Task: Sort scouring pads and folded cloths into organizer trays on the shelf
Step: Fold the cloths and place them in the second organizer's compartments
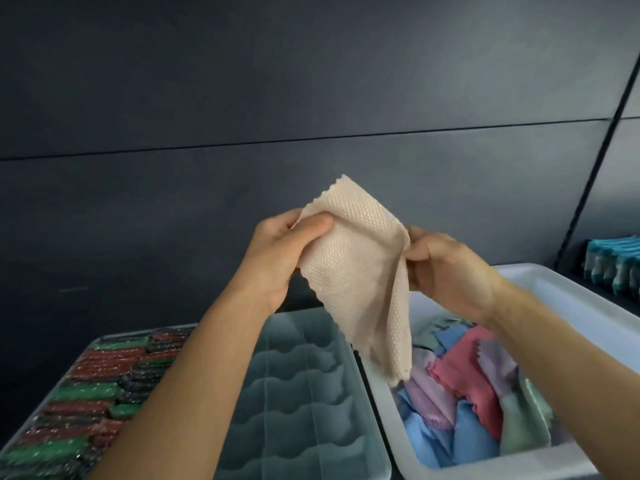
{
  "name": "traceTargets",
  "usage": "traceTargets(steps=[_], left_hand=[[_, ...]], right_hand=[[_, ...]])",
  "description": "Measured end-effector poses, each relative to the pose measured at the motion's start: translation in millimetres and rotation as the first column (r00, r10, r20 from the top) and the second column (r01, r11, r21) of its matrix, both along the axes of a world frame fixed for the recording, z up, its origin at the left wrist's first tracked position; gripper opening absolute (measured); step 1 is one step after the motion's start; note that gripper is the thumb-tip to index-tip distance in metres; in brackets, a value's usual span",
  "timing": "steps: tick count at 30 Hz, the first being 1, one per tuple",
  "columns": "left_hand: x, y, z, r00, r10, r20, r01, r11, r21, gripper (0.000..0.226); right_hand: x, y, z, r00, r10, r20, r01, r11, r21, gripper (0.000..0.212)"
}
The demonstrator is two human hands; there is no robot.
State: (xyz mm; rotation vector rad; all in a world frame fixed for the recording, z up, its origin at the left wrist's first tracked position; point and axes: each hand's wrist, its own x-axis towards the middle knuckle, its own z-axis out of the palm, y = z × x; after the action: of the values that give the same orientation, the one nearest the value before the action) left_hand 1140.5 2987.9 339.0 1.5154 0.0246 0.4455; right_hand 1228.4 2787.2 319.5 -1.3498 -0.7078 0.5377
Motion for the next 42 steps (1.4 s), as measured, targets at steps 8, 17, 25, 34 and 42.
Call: traceTargets(steps=[8,17,25,34,42], left_hand=[[-25,25,33,0.995,0.082,0.062,-0.098,0.941,0.323,0.006],[-51,68,33,0.987,0.155,0.048,-0.161,0.975,0.153,0.01],[-50,48,35,0.94,0.278,0.196,-0.321,0.917,0.239,0.006],[-60,46,34,0.967,0.173,0.186,-0.203,0.966,0.16,0.043],[-56,67,-34,0.996,-0.021,-0.087,0.041,0.971,0.234,0.041]], right_hand=[[-40,68,26,0.897,-0.324,0.301,0.287,0.944,0.161,0.019],[-46,91,39,0.887,-0.408,0.214,0.369,0.907,0.202,0.034],[-79,122,42,0.795,-0.438,0.419,0.387,0.899,0.206,0.048],[-83,132,42,0.881,-0.345,0.325,0.275,0.93,0.243,0.008],[-72,140,63,0.929,-0.335,0.154,0.289,0.921,0.262,0.016]])
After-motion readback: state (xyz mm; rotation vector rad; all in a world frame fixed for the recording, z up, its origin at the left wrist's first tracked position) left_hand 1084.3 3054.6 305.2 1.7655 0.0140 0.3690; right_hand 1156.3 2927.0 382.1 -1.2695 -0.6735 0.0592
